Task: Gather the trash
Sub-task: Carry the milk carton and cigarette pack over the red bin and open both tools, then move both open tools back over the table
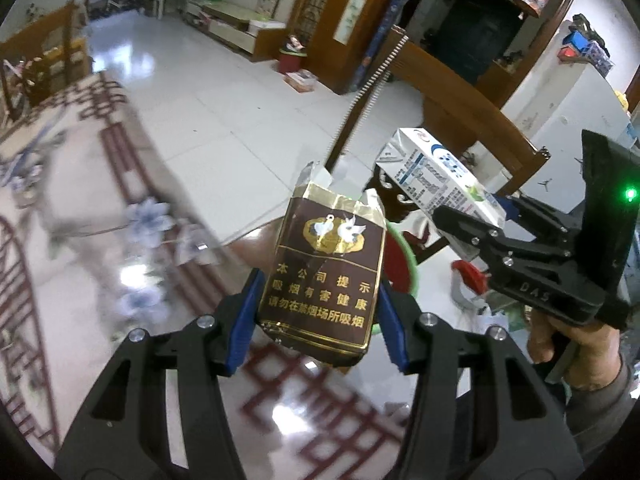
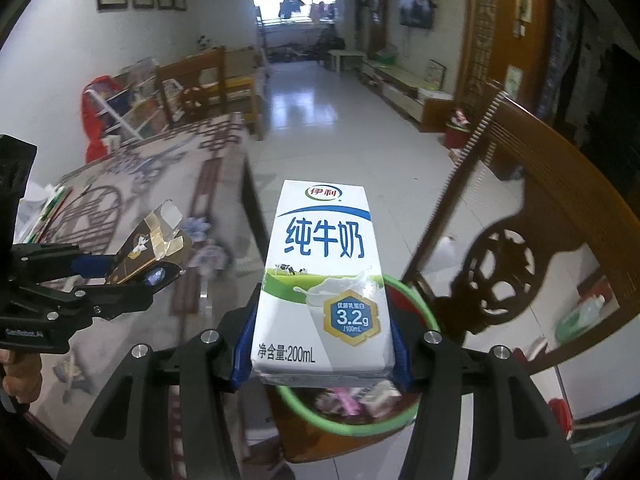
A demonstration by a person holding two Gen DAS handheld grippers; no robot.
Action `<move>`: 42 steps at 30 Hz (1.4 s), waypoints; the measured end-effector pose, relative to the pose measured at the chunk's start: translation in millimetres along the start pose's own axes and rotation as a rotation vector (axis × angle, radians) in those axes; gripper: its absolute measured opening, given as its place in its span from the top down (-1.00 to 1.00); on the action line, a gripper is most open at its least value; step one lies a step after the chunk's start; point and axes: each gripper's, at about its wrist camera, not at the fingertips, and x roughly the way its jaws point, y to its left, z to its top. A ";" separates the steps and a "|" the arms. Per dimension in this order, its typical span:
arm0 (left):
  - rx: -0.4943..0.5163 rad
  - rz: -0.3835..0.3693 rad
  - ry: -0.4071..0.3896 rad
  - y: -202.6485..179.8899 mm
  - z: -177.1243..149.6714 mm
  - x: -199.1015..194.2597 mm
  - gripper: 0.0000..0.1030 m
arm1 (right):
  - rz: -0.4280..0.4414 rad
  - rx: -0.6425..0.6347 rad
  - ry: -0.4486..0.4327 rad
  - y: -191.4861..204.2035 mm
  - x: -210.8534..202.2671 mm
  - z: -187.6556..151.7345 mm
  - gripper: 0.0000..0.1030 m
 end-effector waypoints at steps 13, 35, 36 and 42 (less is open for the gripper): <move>-0.036 -0.199 0.066 -37.7 26.5 65.1 -0.01 | -0.026 0.087 0.062 -67.0 18.0 -26.7 0.00; -0.056 -0.058 -0.046 -12.5 36.4 21.3 -0.90 | -0.063 0.034 0.033 -47.0 19.8 -22.6 -0.85; -0.052 -0.046 -0.059 -11.3 35.5 14.8 -0.90 | -0.064 0.019 0.026 -40.7 16.3 -20.6 -0.85; -0.033 0.070 -0.153 10.1 12.5 -47.8 -0.90 | -0.060 -0.057 -0.044 9.7 -11.4 -4.6 -0.85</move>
